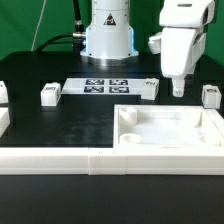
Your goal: Assemble one leg
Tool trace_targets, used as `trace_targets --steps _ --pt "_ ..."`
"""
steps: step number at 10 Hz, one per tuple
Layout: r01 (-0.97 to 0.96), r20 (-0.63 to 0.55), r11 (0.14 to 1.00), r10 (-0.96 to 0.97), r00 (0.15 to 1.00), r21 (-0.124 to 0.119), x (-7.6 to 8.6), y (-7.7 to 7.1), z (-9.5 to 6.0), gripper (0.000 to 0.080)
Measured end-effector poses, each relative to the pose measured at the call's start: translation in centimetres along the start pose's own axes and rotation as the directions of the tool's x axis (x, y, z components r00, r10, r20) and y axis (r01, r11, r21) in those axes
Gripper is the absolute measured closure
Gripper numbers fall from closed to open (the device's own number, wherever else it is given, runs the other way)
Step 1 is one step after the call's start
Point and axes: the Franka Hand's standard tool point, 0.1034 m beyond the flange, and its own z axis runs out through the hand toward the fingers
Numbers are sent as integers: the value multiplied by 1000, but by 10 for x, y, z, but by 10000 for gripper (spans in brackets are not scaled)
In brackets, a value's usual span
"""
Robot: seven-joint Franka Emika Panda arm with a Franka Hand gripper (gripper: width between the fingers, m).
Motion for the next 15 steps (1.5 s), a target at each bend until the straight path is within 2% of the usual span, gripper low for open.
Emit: trace_targets --steps 1,2,4,6,8,11,15 --pt "-91 -4 996 91 996 1 0 -1 0 150" --pt "-263 -14 965 263 965 10 -2 -6 4 150" --pt "-500 -31 866 501 865 20 6 -22 7 150" --pt "-718 -21 694 720 694 45 18 -40 10 150" --pt "-850 -1 523 852 523 62 32 -59 11 150" --pt "-942 25 327 944 330 78 38 -68 12 150" --pt "-928 70 366 926 370 63 34 -69 13 150"
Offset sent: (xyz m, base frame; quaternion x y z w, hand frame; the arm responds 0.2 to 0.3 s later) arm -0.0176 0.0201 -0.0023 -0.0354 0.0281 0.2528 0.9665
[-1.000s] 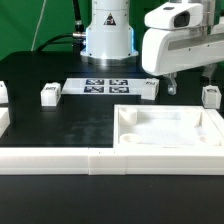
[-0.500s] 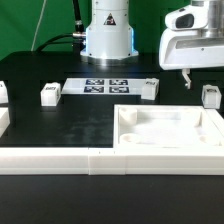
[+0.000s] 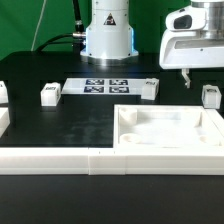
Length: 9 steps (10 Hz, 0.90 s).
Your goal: Assemble one leg
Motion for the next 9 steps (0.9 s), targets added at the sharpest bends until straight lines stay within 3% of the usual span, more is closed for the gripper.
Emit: trace_targets --steps 1,3,7,9 --pt "29 70 999 -28 997 -21 -5 1 1 150" --pt "47 206 998 -38 978 -40 -5 -2 -1 150" --pt "54 487 998 -25 873 -44 -1 3 4 150" --pt "47 625 996 7 780 -70 -6 4 10 150"
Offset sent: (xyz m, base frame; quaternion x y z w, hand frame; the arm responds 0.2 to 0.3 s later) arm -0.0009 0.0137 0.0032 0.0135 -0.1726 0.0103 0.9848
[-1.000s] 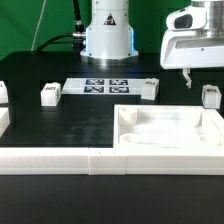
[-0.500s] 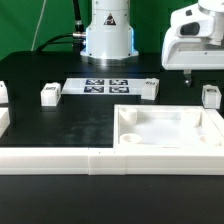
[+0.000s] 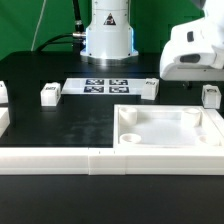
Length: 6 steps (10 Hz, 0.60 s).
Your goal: Assemble one leg
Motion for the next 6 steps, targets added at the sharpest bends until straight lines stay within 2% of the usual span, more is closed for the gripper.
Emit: trace_targets --steps 1,2,6 --pt "-19 79 1000 20 997 -7 0 -1 5 150" --pt "-34 83 999 34 996 2 5 -4 8 150" --pt "-55 72 998 54 996 9 6 -2 18 150"
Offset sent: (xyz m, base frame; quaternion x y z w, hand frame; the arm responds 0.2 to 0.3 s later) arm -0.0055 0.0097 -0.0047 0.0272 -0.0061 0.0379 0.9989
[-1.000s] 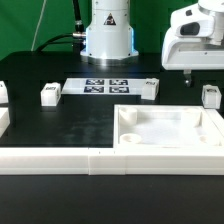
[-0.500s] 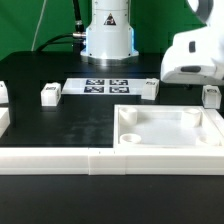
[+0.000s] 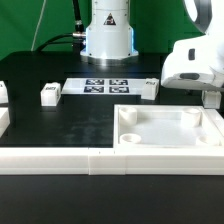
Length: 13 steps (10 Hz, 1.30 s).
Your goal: Assemble one leg
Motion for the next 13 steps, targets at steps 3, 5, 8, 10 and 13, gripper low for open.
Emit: trace_targets --steps 3,5,8,10,13 --pt "-1 -2 1000 1 1000 -5 -4 2 11 150" --pt "-1 -3 1000 1 1000 -6 -5 3 14 267" --pt "-1 -4 1000 1 1000 -7 -4 3 14 510" --pt "-1 -4 1000 1 1000 -7 -4 3 14 510" --pt "-1 -4 1000 1 1000 -7 -4 3 14 510"
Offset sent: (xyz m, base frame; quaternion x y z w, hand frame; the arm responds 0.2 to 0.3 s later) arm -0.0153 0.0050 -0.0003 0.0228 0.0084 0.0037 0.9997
